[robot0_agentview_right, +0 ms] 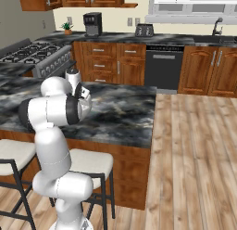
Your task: Place the cup inside the bowl on the dining table and move the bowl to any counter.
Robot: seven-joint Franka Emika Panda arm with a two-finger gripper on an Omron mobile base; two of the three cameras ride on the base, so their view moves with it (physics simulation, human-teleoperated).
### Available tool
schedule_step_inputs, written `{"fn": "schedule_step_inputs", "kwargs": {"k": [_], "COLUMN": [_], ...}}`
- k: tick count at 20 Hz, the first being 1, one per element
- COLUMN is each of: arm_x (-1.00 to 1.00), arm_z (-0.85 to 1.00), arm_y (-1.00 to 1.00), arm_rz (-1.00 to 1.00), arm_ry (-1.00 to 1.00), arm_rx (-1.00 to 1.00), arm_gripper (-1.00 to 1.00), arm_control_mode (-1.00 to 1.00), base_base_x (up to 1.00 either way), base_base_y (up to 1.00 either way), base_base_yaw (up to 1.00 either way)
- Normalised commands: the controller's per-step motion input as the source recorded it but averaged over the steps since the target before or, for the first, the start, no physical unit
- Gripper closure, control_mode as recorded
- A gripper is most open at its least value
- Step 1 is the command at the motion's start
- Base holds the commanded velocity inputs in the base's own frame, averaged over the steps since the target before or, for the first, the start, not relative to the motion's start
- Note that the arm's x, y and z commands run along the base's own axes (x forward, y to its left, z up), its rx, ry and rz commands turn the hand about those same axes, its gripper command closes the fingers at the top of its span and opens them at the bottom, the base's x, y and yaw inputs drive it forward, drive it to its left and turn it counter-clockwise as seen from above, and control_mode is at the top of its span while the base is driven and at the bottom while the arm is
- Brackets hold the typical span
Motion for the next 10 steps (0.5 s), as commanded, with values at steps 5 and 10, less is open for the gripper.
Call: {"fn": "schedule_step_inputs", "kwargs": {"k": [5, 10], "arm_x": [0.00, 0.00], "arm_z": [-0.08, -0.12], "arm_y": [0.00, 0.00], "arm_rz": [0.00, 0.00], "arm_ry": [0.00, 0.00], "arm_rx": [-0.02, -0.01], "arm_gripper": [1.00, 1.00], "arm_control_mode": [-1.00, -1.00], "base_base_x": [0.00, 0.00], "base_base_y": [0.00, 0.00], "base_base_yaw": [0.00, 0.00]}}
